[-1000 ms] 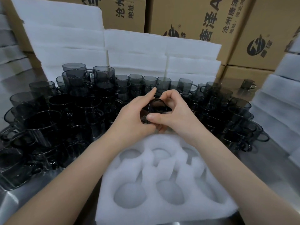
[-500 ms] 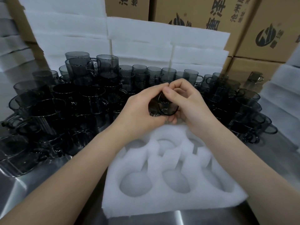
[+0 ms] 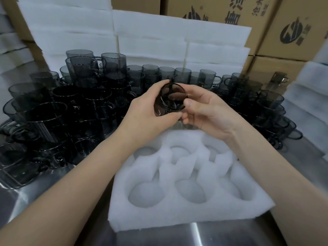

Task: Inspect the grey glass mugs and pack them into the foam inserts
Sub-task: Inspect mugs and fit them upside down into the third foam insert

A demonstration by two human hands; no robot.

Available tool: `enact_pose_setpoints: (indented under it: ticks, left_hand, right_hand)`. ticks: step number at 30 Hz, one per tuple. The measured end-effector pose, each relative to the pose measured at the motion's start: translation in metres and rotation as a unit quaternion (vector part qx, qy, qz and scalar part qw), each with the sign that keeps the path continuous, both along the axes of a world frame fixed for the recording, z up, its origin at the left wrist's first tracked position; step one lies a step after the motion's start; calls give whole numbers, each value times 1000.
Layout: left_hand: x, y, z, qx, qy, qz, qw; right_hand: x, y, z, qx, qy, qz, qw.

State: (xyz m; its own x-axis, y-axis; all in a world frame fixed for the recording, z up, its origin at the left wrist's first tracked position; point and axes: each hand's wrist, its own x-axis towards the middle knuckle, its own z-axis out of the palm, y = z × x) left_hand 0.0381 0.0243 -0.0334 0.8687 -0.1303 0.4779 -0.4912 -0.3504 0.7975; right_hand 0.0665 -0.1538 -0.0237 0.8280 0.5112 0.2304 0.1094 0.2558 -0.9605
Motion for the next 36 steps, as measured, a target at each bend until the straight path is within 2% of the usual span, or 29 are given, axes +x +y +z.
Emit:
enact_pose_setpoints:
  ticks: [6,10,15,18,21,26,28,31,36]
  left_hand:
    - [0,-1,-1,56,-5,22,998]
    - [-1,-2,-1,103,-34,20,994]
    - [-1,-5,-2,155,-43,35,986]
    - [-2,-5,0,177,-46,34,983]
    - [-4,-5,1,128,-64,40,989]
    - [-5,-2,2,-19,-26,-26,999]
    - [-3,-1,1,-41,-17,-40,998]
    - [2,0,0,-17,-19,-5,1000]
    - [3,-1,-1,79,-49,26,995]
  right_hand:
    - [-3,8,-2,-79,-51,-82,992]
    - [-7,18,-3,-159,-106,-195,962]
    - [-6,21,-2,-165,-138,-266,940]
    - [-6,20,-1,-130,-113,-270,947]
    - [-4,17,3,-62,-37,-255,964]
    - [0,9,4,-51,34,-79,995]
    - [-2,7,4,-32,25,-46,998]
    - [-3,6,4,1,-20,-61,998]
    - [-6,11,-1,-64,-100,-124,985]
